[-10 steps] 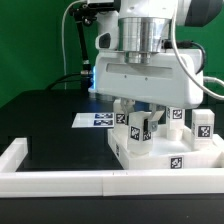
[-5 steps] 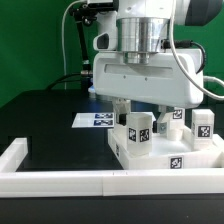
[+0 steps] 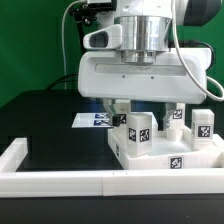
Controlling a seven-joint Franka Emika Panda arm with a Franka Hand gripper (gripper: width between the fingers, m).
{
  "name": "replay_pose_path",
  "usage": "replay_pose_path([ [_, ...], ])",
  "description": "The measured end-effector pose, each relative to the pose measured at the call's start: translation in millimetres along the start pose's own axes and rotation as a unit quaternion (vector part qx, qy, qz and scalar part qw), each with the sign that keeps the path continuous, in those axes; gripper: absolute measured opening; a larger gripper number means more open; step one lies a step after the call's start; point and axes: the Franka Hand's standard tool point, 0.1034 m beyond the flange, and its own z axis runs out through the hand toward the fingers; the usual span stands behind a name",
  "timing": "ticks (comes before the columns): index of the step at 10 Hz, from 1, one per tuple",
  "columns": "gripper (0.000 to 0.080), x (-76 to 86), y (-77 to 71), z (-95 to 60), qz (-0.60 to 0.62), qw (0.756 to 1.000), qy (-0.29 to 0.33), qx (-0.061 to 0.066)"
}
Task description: Assemble square table
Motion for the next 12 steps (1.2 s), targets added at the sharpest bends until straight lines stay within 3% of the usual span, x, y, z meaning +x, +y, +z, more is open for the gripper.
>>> replay_pose_path([
  [5, 0.0649, 0.9, 2.5, 0.0, -0.165, 0.986, 0.000, -0.004],
  [8, 0.0649, 2.6, 4.2, -1.2, -0.266, 0.964, 0.000, -0.005],
  [12, 0.0649, 4.2, 3.8, -1.8, -0.366, 0.931, -0.001, -0.015],
])
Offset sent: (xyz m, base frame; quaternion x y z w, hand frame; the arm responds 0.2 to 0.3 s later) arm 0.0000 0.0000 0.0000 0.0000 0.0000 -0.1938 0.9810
